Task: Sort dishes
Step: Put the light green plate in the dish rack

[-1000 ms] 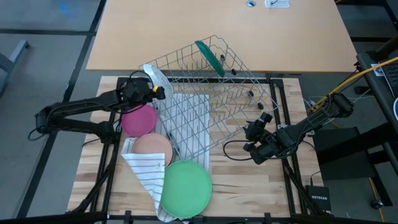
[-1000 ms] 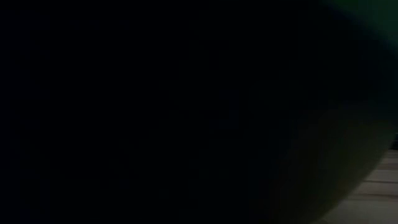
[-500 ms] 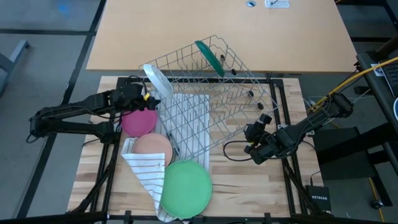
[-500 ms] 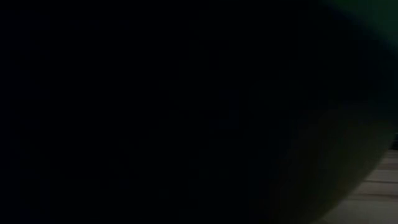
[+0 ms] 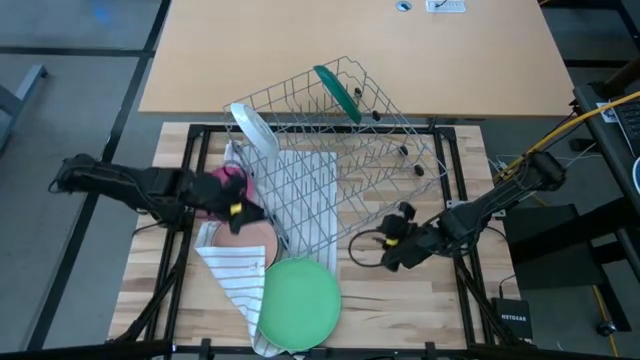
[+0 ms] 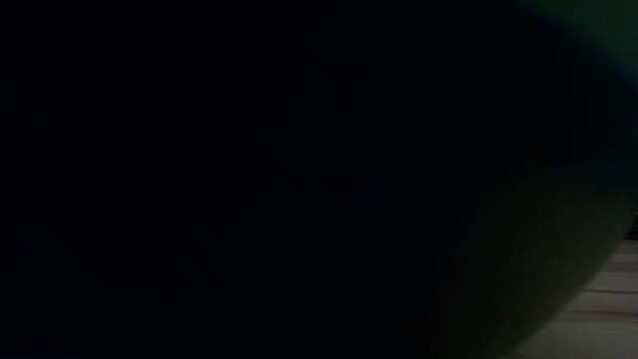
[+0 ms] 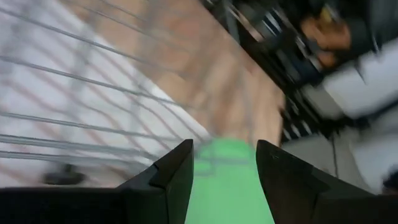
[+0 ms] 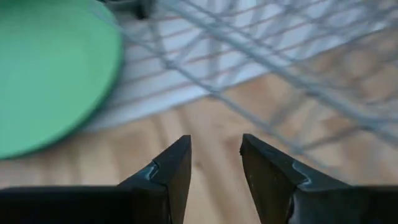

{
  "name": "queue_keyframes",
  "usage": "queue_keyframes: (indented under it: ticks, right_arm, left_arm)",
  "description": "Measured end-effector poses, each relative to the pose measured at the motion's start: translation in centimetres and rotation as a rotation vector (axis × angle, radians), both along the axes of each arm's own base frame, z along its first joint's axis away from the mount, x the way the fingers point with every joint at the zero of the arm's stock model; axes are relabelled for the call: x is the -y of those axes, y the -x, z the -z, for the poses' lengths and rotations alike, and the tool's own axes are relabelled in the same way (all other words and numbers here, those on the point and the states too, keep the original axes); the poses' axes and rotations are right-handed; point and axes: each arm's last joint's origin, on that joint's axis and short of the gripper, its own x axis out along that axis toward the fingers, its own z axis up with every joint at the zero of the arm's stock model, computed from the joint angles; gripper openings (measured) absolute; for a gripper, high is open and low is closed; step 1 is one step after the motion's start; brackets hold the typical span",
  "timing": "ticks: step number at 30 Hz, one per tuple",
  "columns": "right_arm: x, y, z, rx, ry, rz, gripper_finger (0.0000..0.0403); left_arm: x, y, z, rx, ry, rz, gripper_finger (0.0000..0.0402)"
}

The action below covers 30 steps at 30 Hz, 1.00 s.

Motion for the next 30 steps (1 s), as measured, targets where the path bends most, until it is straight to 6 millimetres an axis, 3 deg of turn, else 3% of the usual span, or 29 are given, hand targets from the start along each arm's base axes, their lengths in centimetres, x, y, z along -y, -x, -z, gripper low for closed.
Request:
queue_keyframes:
  ticks: [8,19,24,30]
  right_arm:
    - [-2.5,-3.4,2.4,0.050,-0.257,0.012,0.0145]
    - [-5.1,-7.0,6.2,0.094,-0.511,0.017,0.0145]
    - [-5.7,-8.0,7.6,0.128,-0.570,0.051,0.0145]
    - [-6.1,-8.7,9.0,0.136,-0.607,0.085,0.0145]
  left_arm:
    - [7.0,-1.4,1.8,-0.015,-0.057,0.337,0.0164]
    - [15.9,-0.9,6.0,-0.062,-0.103,0.681,0.0164]
    - [18.4,-1.2,8.5,-0.060,-0.200,0.787,0.0164]
    - [19.7,-2.1,10.7,-0.030,-0.352,0.860,0.0164]
